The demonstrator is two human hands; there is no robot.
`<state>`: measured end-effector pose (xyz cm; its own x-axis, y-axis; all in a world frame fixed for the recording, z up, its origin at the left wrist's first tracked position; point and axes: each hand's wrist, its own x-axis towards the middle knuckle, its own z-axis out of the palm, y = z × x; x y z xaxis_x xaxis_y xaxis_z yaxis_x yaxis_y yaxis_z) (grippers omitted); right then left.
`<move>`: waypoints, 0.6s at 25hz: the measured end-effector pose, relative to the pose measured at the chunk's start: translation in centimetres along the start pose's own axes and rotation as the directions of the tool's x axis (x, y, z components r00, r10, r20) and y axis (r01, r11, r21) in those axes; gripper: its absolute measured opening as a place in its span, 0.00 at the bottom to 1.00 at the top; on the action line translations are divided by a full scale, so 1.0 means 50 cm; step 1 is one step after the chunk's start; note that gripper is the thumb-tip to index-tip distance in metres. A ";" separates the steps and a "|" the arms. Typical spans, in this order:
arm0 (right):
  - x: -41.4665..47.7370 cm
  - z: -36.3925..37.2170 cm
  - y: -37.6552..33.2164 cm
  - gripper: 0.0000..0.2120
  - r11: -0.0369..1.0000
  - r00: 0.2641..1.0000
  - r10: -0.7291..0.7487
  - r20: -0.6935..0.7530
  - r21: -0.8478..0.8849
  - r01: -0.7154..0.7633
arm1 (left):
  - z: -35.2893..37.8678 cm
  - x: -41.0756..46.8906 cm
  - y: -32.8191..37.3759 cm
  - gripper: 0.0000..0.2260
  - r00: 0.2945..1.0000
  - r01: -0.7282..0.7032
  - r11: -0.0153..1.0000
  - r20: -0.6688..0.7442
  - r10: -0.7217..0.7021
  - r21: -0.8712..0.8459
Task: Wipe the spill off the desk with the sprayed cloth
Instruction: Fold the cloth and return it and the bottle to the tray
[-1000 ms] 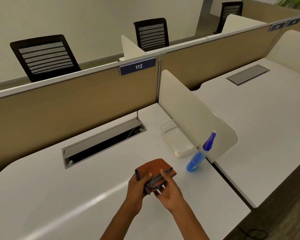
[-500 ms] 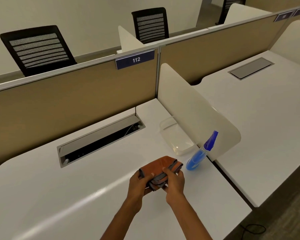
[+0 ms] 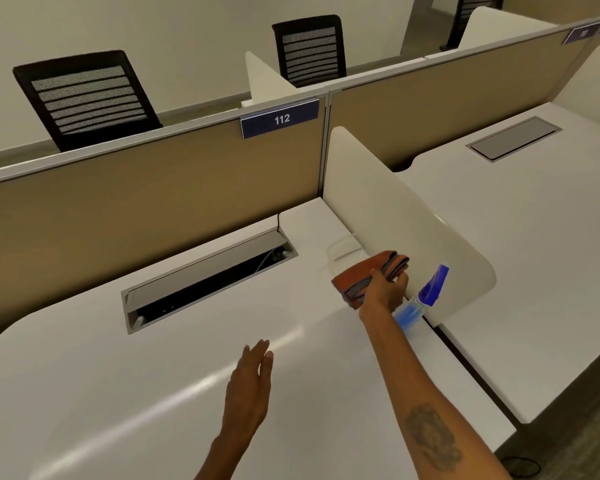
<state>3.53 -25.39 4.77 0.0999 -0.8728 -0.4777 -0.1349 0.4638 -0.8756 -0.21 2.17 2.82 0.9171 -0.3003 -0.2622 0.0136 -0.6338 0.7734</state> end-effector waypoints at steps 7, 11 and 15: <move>0.075 0.048 0.005 0.17 0.987 0.986 -0.121 -0.111 -0.123 0.107 | -0.033 0.013 -0.075 0.23 0.984 -0.171 0.889 0.034 0.174 0.425; 0.093 0.043 0.020 0.21 0.976 0.978 -0.151 -0.143 -0.181 0.125 | -0.037 -0.002 -0.105 0.23 0.988 -0.152 0.857 0.052 0.146 0.493; 0.105 0.036 0.024 0.21 0.962 0.978 -0.176 -0.117 -0.231 0.145 | -0.031 -0.027 -0.128 0.23 0.985 -0.171 0.851 0.094 0.143 0.496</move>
<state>5.64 -29.14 1.10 0.0064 -0.9524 -0.3049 -0.3432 0.2843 -0.8952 -0.90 7.73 -0.86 0.8679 -0.4535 -0.2025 -0.3426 -0.8419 0.4170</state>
